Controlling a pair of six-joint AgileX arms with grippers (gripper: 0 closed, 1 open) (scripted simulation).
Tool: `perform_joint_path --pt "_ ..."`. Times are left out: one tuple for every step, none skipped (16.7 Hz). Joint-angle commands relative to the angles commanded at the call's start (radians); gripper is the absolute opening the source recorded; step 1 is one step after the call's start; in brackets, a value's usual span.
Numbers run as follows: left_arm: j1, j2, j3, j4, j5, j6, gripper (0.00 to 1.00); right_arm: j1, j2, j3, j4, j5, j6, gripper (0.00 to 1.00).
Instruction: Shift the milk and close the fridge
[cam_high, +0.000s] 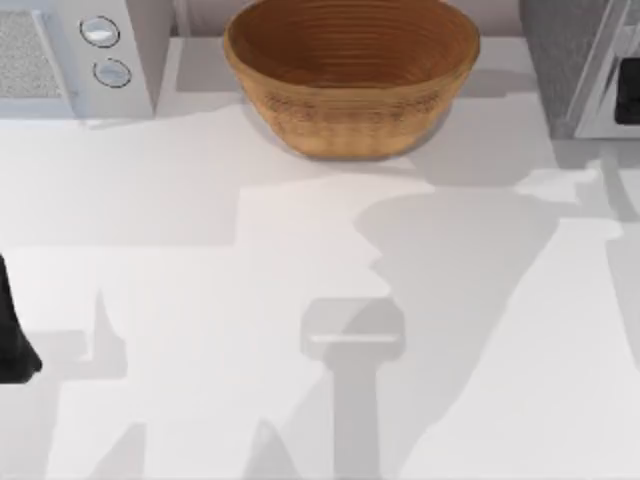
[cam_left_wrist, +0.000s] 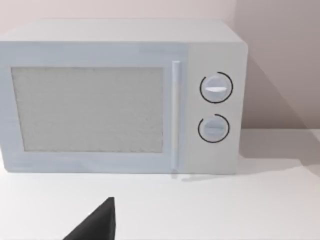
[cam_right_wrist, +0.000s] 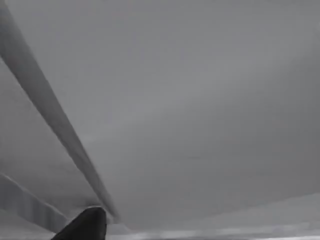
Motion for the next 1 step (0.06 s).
perform_joint_path --pt "0.000 0.000 0.000 0.000 0.000 0.000 1.00 0.000 0.000 0.000 0.000 0.000 0.000 1.00"
